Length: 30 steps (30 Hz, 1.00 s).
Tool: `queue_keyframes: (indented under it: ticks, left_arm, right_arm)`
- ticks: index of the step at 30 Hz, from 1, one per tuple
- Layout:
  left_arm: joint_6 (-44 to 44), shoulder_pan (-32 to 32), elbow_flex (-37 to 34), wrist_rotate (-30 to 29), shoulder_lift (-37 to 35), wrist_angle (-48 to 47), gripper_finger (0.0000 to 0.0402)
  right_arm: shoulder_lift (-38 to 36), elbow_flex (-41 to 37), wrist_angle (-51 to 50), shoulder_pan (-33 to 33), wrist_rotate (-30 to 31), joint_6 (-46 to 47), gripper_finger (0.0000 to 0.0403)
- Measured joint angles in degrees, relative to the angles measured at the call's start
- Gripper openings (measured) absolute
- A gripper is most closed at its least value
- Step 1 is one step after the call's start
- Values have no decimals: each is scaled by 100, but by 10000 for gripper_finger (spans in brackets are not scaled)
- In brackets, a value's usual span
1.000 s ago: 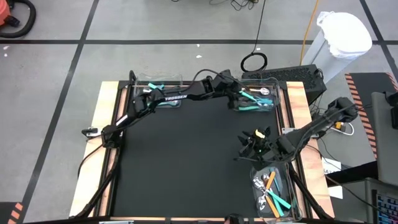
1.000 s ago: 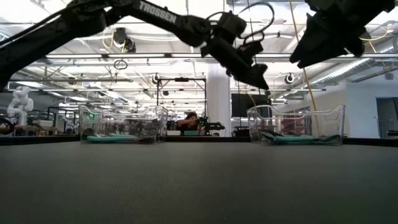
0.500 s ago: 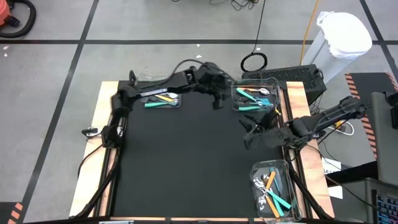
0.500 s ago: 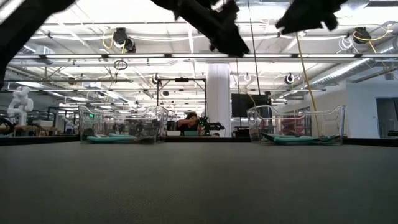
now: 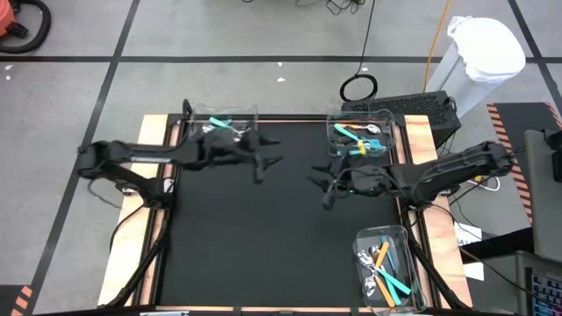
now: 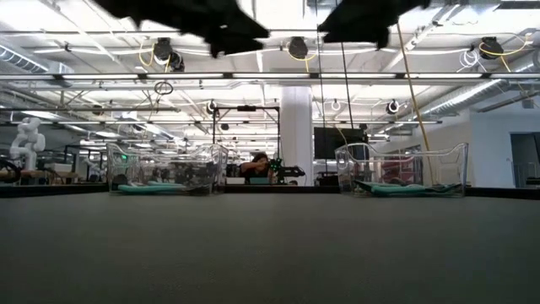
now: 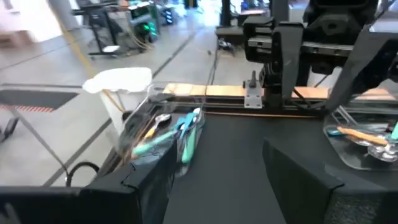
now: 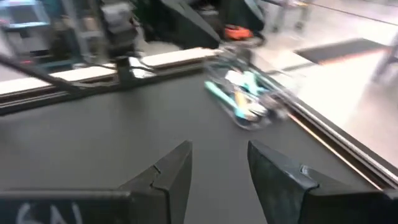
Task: Sort silverware by color (type)
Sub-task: Return to Home Position
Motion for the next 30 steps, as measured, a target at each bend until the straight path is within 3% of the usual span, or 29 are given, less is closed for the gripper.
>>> queue_keyframes:
  ticks: [3, 7, 18, 25, 30]
  left_arm:
    - [-245, -203, -985, -456, -715, 515, 242]
    - [-447, -484, -1837, -1005, -1732, 560, 242]
    - [-620, -1168, -2797, -1331, -4336, -25, 242]
    - [-699, -1341, -4111, -1646, -4988, 955, 242]
    - [-598, -1335, -4306, -1862, -5119, 1345, 229]
  right_arm:
    - [318, -2, 819, -165, -640, -503, 153]
    - [411, -2, 1308, -297, -871, -918, 153]
    - [-927, -43, -92, -377, -860, -846, 153]
    - [-2043, -1529, 695, -314, -848, -583, 153]
    - [-2784, -2445, 1392, -479, -828, -649, 153]
